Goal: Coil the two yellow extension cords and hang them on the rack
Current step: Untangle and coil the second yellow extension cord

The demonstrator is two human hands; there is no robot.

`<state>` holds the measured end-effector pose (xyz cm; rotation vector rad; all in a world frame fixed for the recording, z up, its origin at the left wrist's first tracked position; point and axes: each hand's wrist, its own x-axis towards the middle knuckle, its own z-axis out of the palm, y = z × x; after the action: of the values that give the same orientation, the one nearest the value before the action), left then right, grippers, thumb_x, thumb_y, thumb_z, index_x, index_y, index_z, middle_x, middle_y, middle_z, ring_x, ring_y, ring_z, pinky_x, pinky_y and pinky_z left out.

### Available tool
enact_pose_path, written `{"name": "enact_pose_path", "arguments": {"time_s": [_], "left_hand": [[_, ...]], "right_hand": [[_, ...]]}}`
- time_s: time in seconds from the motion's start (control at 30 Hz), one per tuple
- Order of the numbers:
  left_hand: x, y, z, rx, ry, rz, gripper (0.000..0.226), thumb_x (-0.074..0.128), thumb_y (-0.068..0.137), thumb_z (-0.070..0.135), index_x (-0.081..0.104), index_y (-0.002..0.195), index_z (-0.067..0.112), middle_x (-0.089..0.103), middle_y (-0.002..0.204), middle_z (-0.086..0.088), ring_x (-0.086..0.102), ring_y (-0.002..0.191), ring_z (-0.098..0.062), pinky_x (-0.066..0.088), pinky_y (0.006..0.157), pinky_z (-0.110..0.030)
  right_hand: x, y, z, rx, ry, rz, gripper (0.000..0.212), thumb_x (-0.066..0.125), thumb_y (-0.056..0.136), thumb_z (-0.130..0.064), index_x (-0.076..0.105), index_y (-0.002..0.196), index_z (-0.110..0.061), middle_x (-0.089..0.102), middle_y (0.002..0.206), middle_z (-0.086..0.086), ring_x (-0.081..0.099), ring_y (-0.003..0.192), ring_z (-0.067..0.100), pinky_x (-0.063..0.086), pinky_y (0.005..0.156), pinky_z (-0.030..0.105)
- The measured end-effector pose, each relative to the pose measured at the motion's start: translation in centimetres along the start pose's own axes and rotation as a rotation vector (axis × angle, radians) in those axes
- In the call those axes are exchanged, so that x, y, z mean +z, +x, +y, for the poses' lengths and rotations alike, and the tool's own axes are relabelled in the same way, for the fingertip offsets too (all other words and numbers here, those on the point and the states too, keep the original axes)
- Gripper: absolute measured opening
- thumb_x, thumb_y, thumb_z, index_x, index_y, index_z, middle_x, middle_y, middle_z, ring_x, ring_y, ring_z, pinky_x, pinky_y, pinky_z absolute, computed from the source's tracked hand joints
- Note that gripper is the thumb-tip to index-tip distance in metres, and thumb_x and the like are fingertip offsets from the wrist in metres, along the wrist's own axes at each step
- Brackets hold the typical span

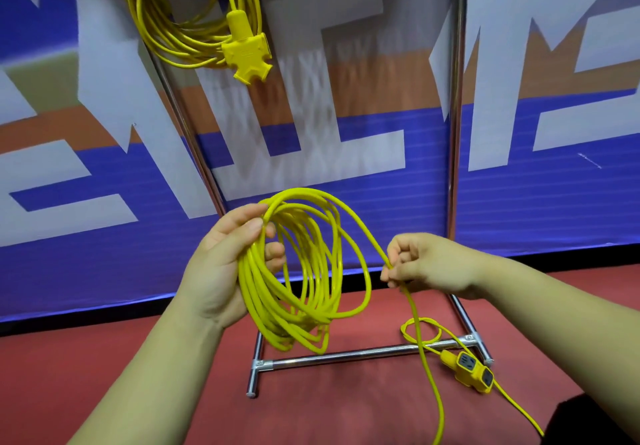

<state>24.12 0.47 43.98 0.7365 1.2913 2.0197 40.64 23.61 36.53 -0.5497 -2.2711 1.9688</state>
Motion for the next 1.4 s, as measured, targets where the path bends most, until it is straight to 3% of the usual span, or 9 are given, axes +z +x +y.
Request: {"name": "enact_pose_path", "arguments": {"time_s": [0.13,0.27,0.47,0.67,0.8,1.0,1.13,1.3,1.4], "left_hand": [[-0.2,0.0,-1.4,-0.02,0.118,-0.019,0.018,0.064,0.08,0.011,0.078,0.088,0.018,0.059,0.077,-0.01,0.052,0.051,-0.016,0.048,0.047,-0.027],[-0.6,0.2,-3.3,-0.08,0.272,0.011,0.02,0.061,0.089,0.004,0.079,0.091,0.014,0.053,0.074,-0.013,0.05,0.051,-0.018,0.047,0.047,-0.028],[-0.7,0.5,-5.6,-0.185,0.391,-0.043,0.015,0.066,0.091,0.008,0.076,0.103,0.008,0.05,0.069,-0.016,0.048,0.051,-0.022,0.047,0.05,-0.03],[0.9,0.2,-7.2,-0.292,0.505,-0.16,0.019,0.08,0.082,0.02,0.079,0.101,0.016,0.054,0.074,-0.02,0.049,0.053,-0.022,0.047,0.053,-0.03],[2.4,-0.2,-8.4,-0.32,0.577,-0.257,0.017,0.078,0.084,0.018,0.078,0.101,0.016,0.056,0.062,-0.015,0.05,0.046,-0.017,0.047,0.048,-0.027],[3.6,-0.1,-9.7,-0.338,0.579,-0.316,0.011,0.075,0.089,0.021,0.079,0.098,0.018,0.052,0.058,-0.013,0.048,0.048,-0.021,0.048,0.053,-0.03],[3.8,0.2,-9.1,-0.295,0.509,-0.243,0.009,0.072,0.09,0.019,0.078,0.095,0.015,0.05,0.056,-0.009,0.047,0.047,-0.017,0.047,0.048,-0.027],[3.1,0.7,-6.6,-0.187,0.358,-0.114,0.014,0.071,0.085,0.024,0.078,0.093,0.015,0.047,0.073,-0.018,0.044,0.046,-0.016,0.045,0.047,-0.027],[3.0,0.7,-4.6,-0.109,0.253,-0.06,0.015,0.069,0.08,0.027,0.079,0.088,0.02,0.046,0.067,-0.013,0.043,0.043,-0.015,0.044,0.044,-0.025]], "right_hand": [[0.6,0.1,-1.5,-0.105,0.152,0.173,0.019,0.064,0.09,0.006,0.053,0.091,-0.009,0.07,0.08,0.019,0.073,0.091,0.024,0.057,0.073,0.037],[1.5,-0.3,-3.1,-0.179,0.19,0.184,0.02,0.069,0.087,0.004,0.055,0.089,-0.011,0.061,0.063,0.003,0.073,0.103,0.022,0.053,0.081,0.032],[3.0,-0.3,-4.1,-0.197,0.23,0.214,0.021,0.075,0.084,-0.003,0.057,0.087,-0.013,0.069,0.071,0.006,0.073,0.097,0.024,0.054,0.064,0.025],[3.0,-0.6,-4.6,-0.205,0.338,0.225,0.021,0.074,0.085,-0.007,0.057,0.088,-0.019,0.072,0.104,0.022,0.067,0.084,0.015,0.056,0.068,0.03],[3.1,-0.7,-4.5,-0.222,0.409,0.258,0.022,0.075,0.085,-0.007,0.057,0.092,-0.018,0.076,0.098,0.012,0.067,0.082,0.013,0.054,0.063,0.025],[3.3,-0.6,-4.2,-0.226,0.439,0.322,0.02,0.075,0.085,-0.009,0.059,0.094,-0.016,0.074,0.104,0.017,0.07,0.084,0.014,0.055,0.063,0.025],[2.5,-1.2,-4.2,-0.291,0.347,0.347,0.012,0.072,0.088,-0.008,0.067,0.097,-0.014,0.074,0.096,0.012,0.07,0.08,0.017,0.059,0.067,0.03],[1.9,-1.4,-2.2,-0.275,0.084,0.28,0.021,0.081,0.078,-0.011,0.064,0.09,-0.012,0.066,0.076,0.004,0.061,0.073,0.023,0.053,0.071,0.041],[3.1,-1.3,-0.8,-0.266,-0.128,0.153,0.031,0.084,0.07,-0.027,0.062,0.092,-0.02,0.071,0.088,0.002,0.063,0.073,0.017,0.054,0.077,0.048]]}}
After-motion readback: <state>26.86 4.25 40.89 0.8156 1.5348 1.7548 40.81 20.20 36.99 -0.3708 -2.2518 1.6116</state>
